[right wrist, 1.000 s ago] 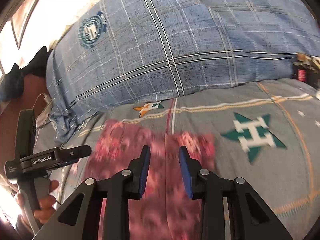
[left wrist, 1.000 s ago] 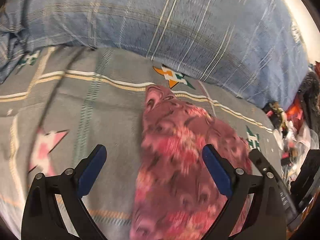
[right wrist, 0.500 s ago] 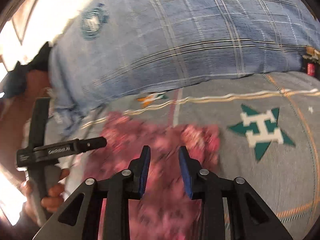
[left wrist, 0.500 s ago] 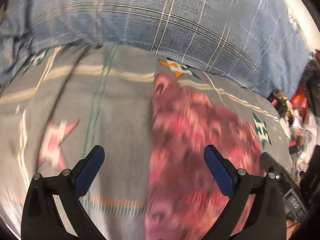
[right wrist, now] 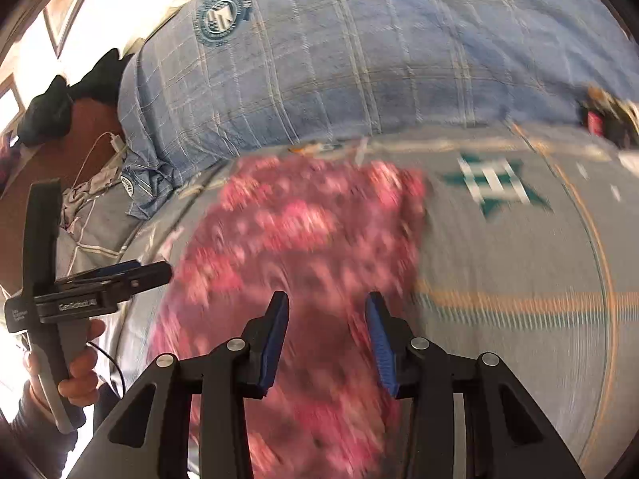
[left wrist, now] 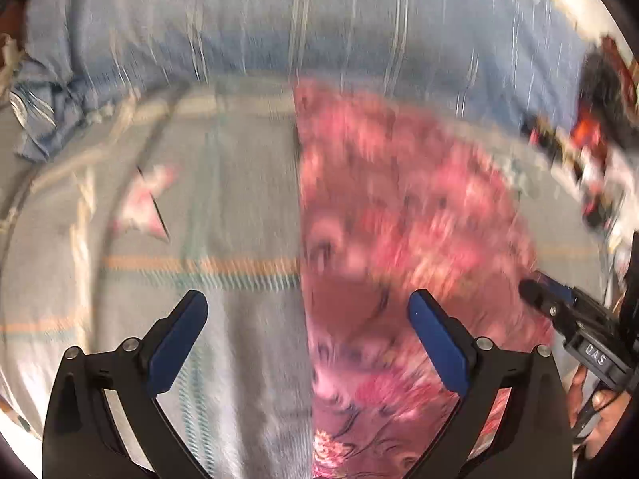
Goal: Fold small clothes
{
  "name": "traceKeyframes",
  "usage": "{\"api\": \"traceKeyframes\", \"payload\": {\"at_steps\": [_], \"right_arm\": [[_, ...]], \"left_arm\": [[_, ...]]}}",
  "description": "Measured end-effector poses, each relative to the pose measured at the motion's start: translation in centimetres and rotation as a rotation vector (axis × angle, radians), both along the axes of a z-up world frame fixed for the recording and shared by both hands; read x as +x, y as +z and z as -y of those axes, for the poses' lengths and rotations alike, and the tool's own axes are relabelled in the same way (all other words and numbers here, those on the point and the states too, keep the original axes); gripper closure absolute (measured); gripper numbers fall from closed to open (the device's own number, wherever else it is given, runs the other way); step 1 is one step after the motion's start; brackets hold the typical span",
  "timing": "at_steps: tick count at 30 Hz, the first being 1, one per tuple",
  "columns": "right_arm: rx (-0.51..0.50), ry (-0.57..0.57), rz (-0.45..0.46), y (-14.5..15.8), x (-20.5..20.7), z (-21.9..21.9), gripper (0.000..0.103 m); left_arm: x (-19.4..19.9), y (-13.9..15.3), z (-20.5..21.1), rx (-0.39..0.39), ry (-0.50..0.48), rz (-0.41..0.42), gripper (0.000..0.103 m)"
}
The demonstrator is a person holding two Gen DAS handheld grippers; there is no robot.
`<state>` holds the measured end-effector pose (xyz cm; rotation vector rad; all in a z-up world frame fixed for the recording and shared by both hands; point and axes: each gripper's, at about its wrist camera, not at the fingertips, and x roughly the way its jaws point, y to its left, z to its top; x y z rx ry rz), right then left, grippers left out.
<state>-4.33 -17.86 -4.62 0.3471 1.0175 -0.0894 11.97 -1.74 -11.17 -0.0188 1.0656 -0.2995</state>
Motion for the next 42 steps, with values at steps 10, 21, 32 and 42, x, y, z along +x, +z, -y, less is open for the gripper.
{"api": "traceKeyframes", "payload": {"at_steps": [10, 21, 32, 42], "right_arm": [[-0.042, 0.006, -0.07, 0.6, -4.5, 0.4, 0.036], [-0.312, -0.008, -0.15, 1.2, -6.0, -1.8, 0.011], [-0.499, 0.031, -0.111, 3.7, -7.2, -4.1, 0.0], [-0.503, 0.02, -0.074, 5.0, -8.5, -4.8, 0.0]], "left_arm": [[-3.4, -0.7, -1.1, -0.008, -0.005, -0.001, 0.0], [-6.1, -0.5, -2.1, 0.071, 0.004, 0.077, 0.0], [-9.0, -0.2, -2.0, 0.179, 0.005, 0.157, 0.0], [-10.9, 0.9, -0.8, 0.179, -0.053, 0.166, 0.0]]}}
